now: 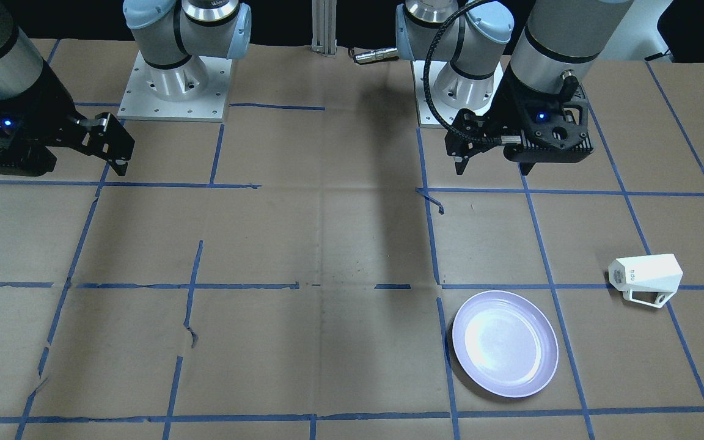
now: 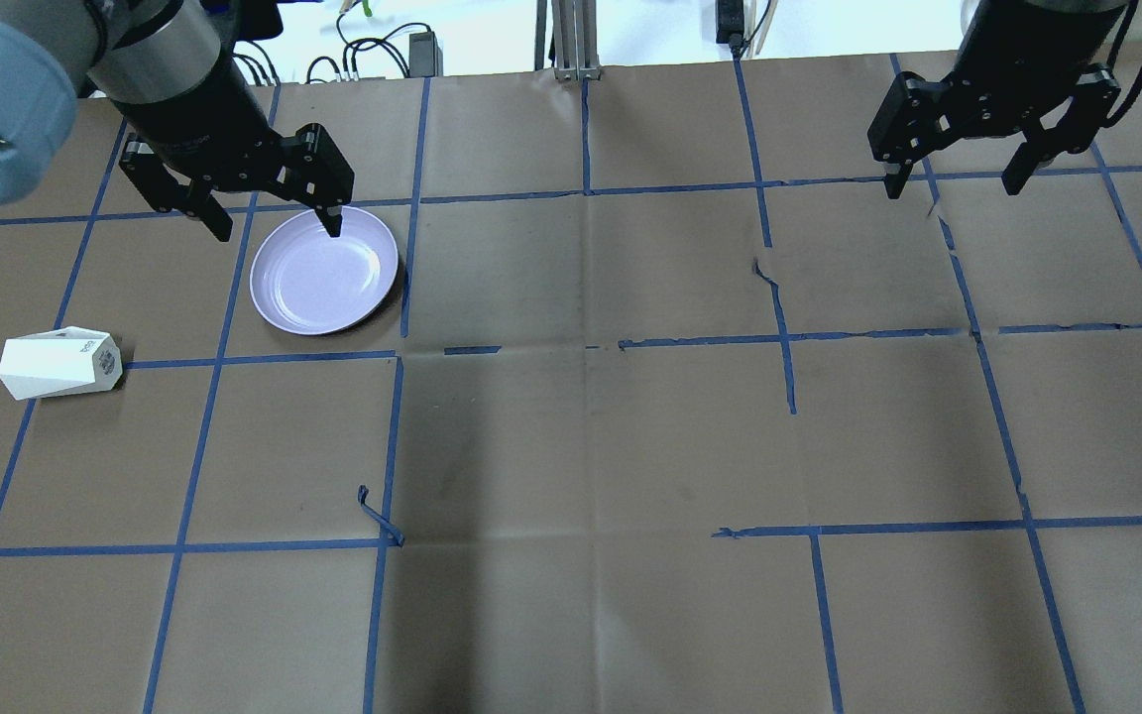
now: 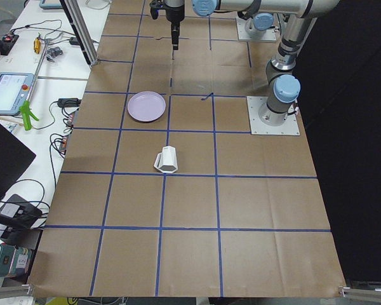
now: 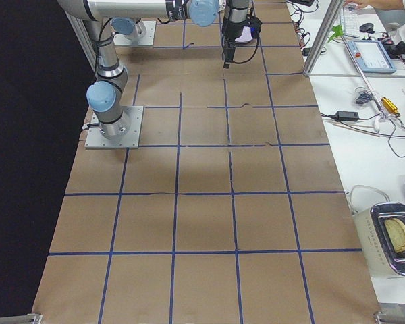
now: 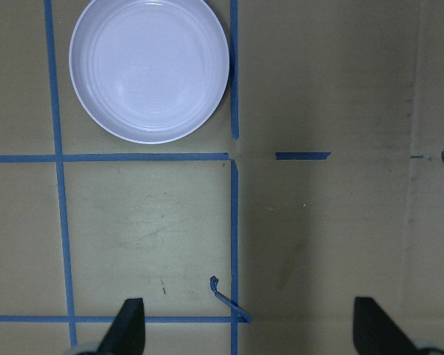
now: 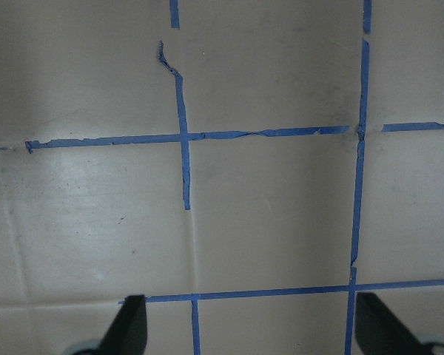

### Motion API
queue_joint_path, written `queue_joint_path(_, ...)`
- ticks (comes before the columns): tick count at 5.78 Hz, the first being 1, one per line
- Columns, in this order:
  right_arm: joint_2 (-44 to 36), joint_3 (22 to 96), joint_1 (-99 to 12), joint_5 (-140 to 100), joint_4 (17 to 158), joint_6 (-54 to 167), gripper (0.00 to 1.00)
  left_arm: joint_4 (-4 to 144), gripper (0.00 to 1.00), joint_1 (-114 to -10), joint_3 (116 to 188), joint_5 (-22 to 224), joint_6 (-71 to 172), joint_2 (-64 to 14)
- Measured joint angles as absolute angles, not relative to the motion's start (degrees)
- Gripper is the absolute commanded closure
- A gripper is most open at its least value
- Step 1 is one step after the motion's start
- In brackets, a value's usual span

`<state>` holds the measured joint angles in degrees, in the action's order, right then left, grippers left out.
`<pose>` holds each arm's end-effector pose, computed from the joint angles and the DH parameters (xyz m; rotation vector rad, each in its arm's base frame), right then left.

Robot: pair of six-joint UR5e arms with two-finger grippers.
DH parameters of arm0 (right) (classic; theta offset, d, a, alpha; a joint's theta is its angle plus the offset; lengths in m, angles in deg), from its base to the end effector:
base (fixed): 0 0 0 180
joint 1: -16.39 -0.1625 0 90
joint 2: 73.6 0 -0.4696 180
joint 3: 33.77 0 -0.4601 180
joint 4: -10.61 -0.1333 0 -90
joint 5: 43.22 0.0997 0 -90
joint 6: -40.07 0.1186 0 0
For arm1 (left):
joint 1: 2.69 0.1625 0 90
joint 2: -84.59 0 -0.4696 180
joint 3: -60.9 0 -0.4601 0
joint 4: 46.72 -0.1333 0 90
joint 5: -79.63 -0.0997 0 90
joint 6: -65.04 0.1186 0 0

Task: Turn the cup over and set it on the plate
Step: 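Move the left gripper away from the plate toward the white mug lying on its side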

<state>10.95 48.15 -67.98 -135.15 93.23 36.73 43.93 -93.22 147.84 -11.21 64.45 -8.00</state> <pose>0.0704 -0.6036 0.5247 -0.0600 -3.1111 -0.1328 -0.1369 -0.5794 0.5165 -0.0016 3.1269 0.0047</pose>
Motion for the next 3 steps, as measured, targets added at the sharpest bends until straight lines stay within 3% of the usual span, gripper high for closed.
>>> queue_joint_path(3,10.95,48.15,-67.99,-135.15,93.23,36.73,0.00,43.90,0.01,-89.80,148.99,-11.18,67.12,-7.28)
